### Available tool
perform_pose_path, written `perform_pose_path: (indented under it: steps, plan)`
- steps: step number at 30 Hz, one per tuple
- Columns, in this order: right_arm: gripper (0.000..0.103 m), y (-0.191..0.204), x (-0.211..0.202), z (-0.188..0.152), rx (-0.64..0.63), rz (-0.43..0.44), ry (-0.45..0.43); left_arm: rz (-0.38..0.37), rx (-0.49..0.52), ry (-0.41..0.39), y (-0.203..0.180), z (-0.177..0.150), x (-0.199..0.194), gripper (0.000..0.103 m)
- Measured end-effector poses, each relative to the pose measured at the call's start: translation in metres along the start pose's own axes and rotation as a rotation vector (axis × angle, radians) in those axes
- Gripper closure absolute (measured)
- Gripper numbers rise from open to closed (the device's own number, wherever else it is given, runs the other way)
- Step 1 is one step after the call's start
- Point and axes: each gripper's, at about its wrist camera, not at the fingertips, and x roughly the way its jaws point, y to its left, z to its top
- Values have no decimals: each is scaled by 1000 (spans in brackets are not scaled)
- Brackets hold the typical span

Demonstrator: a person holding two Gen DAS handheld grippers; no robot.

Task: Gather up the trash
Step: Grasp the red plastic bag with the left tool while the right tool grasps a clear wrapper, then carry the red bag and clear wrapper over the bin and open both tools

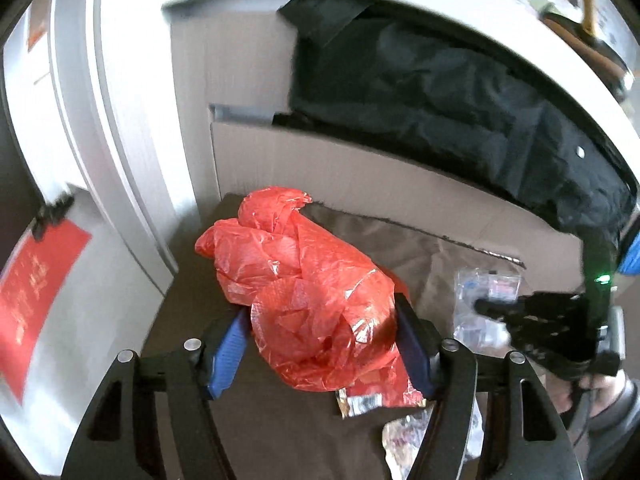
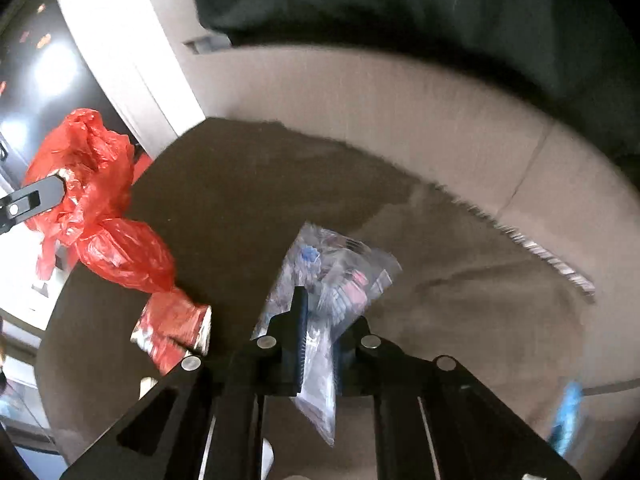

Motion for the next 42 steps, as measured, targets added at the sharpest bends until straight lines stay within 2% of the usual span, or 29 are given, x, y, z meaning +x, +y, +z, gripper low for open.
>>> perform_pose_path:
  steps: [1,4,10,15,22,27,31,33,36,42]
  plan:
    - [99,2,-11,-3,-18,-11,-21,-2,10,-5,-3,0,-6,35]
    - [99,7,-45,-12,-46,-31,-73,-36,39,-1,-35,-2,-22,35]
    - [99,-34,-120,-50,-7,-34,-155,-113,128,40,-120,-17,-35,35]
    - [99,-95,-169,-100,78,-75,-177,-188,252,116,-215,-48,-23,35]
    - [98,-182,-199,-173,195,-175,-138,-298,378,260,-337,-83,20,35]
    - [98,-240,-200,-223,313,-227,-105,-328,441,355,-407,-101,67,35]
    - [98,-283,-184,-251,399,-251,-54,-314,494,434,-454,-118,120,35]
    - [98,-300,-171,-262,428,-253,-26,-283,532,484,-471,-129,152,35]
    - [98,-325,-141,-271,474,-247,27,-233,562,550,-492,-146,196,35]
    - [98,-368,-74,-283,572,-182,127,-232,537,693,-508,-173,260,35]
